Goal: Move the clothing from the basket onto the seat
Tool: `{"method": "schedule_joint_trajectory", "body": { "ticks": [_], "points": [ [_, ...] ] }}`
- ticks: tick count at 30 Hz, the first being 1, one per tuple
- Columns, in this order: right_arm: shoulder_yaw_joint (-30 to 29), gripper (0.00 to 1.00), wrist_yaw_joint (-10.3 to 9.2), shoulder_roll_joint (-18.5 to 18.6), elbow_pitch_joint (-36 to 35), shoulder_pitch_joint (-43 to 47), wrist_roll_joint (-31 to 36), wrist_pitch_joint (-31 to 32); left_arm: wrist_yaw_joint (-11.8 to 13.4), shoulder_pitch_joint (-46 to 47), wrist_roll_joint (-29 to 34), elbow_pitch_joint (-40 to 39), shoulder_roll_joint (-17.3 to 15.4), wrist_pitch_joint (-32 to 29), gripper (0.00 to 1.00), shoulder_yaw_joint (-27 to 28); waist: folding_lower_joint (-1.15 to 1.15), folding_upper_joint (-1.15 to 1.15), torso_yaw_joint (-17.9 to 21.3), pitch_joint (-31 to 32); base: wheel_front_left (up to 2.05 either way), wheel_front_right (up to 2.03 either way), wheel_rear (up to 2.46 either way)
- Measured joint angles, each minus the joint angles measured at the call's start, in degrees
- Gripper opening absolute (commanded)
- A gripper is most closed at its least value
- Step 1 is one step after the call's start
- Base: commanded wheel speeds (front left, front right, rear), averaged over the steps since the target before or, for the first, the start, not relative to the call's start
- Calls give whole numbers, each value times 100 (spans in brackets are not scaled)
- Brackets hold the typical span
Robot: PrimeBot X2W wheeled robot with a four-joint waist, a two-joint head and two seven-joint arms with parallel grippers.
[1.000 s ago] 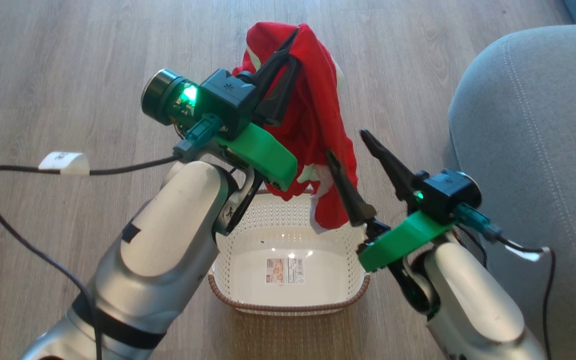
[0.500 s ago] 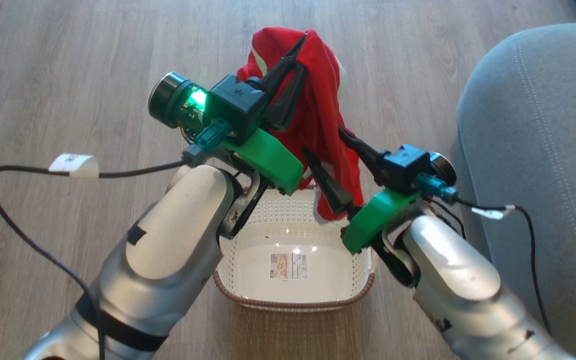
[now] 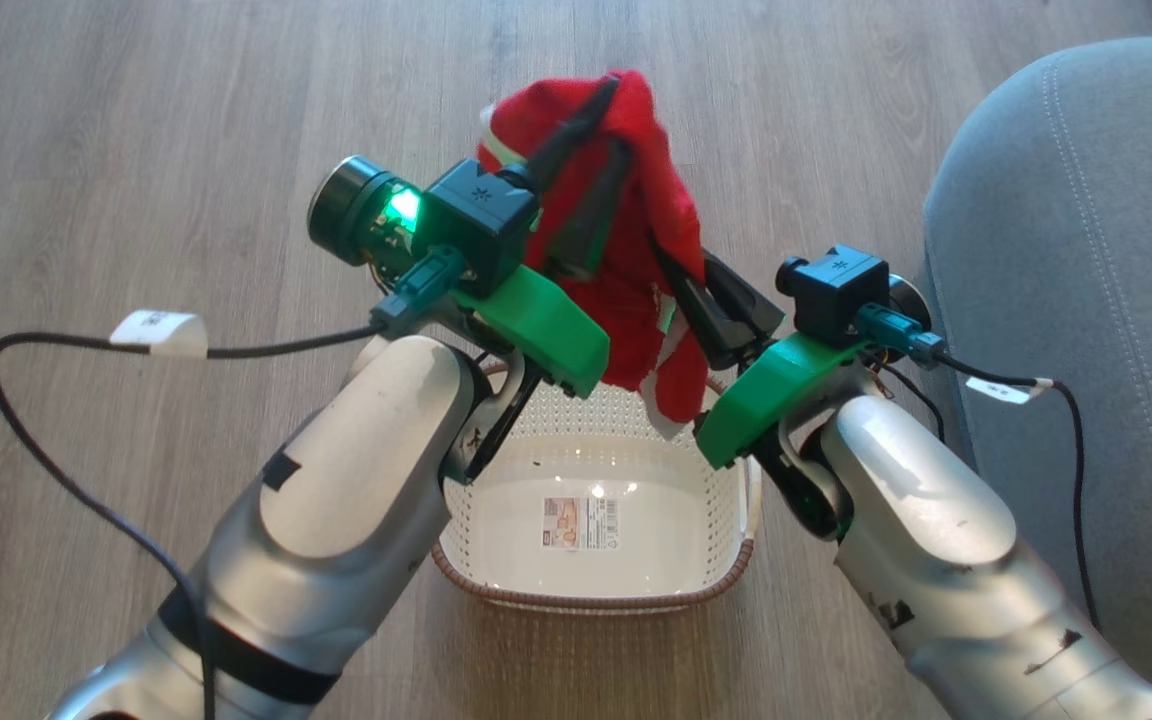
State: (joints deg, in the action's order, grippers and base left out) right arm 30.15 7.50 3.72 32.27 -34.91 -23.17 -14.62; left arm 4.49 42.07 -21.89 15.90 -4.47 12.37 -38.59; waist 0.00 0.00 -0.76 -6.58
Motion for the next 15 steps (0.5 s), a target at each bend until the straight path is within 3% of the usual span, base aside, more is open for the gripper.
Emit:
{"method": "schedule_joint_trajectory", "body": {
  "ticks": [15],
  "points": [
    [-934, 0, 0, 0, -597, 342, 256, 0, -332, -283, -234, 357, -53, 110, 100, -87, 0, 0, 378, -3, 0, 0, 0]
  ]
}}
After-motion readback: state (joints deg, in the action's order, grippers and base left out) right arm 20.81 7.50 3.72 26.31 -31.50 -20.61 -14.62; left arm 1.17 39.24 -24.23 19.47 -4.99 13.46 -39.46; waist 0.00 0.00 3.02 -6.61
